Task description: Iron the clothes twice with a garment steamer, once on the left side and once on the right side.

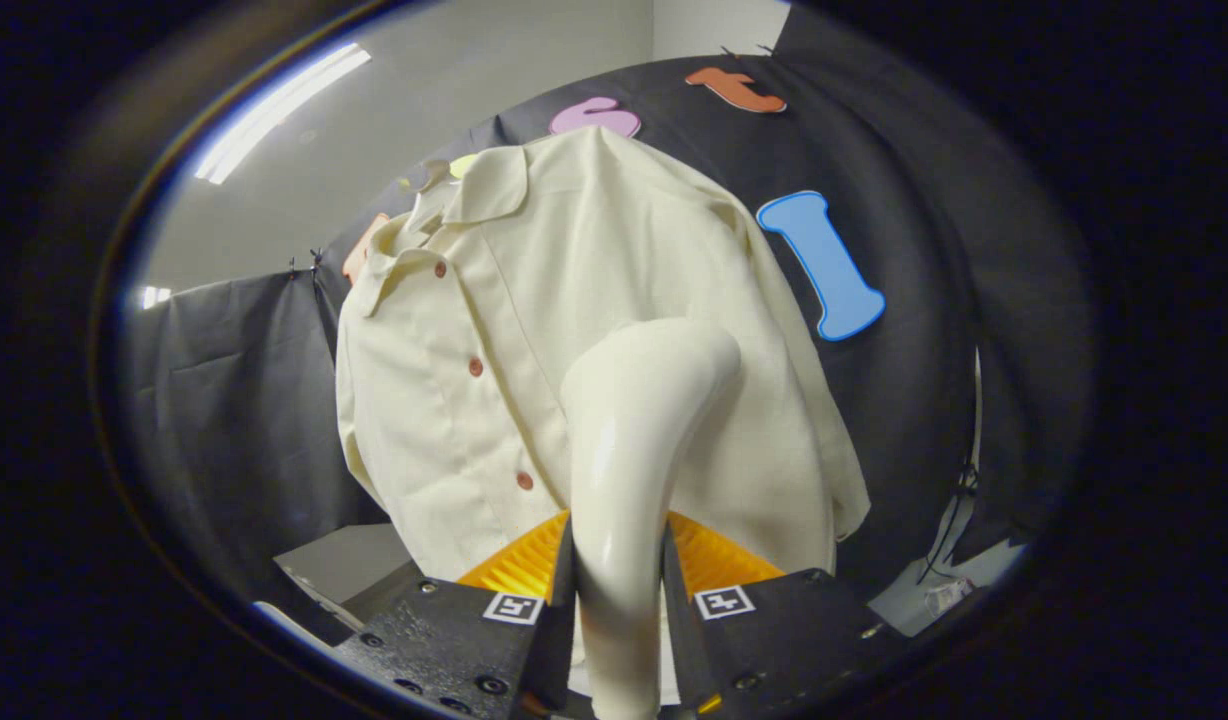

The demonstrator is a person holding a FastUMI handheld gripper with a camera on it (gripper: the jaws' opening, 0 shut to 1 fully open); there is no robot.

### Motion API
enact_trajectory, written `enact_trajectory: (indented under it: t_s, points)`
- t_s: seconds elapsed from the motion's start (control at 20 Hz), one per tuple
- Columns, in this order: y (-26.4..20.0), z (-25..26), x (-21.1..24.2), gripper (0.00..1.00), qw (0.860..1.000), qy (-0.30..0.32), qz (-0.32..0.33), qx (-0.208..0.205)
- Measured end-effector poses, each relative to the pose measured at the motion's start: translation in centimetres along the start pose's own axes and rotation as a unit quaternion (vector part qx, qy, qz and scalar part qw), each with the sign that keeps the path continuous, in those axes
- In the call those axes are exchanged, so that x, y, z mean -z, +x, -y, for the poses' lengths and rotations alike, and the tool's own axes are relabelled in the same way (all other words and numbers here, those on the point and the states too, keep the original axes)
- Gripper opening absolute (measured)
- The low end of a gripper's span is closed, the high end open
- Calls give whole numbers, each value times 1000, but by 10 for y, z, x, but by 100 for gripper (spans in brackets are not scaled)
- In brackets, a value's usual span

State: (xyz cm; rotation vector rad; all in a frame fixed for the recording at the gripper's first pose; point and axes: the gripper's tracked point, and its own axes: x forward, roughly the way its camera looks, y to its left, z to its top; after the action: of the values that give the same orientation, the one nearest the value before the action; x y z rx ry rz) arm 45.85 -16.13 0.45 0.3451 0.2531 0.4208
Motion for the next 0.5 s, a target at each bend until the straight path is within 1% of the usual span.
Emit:
enact_trajectory:
  t_s: [0.35, 0.5]
  points:
    - [-10, 30, 72, 41, 999, 12, -48, -5]
    - [-17, 39, 97, 41, 998, 21, -59, -6]
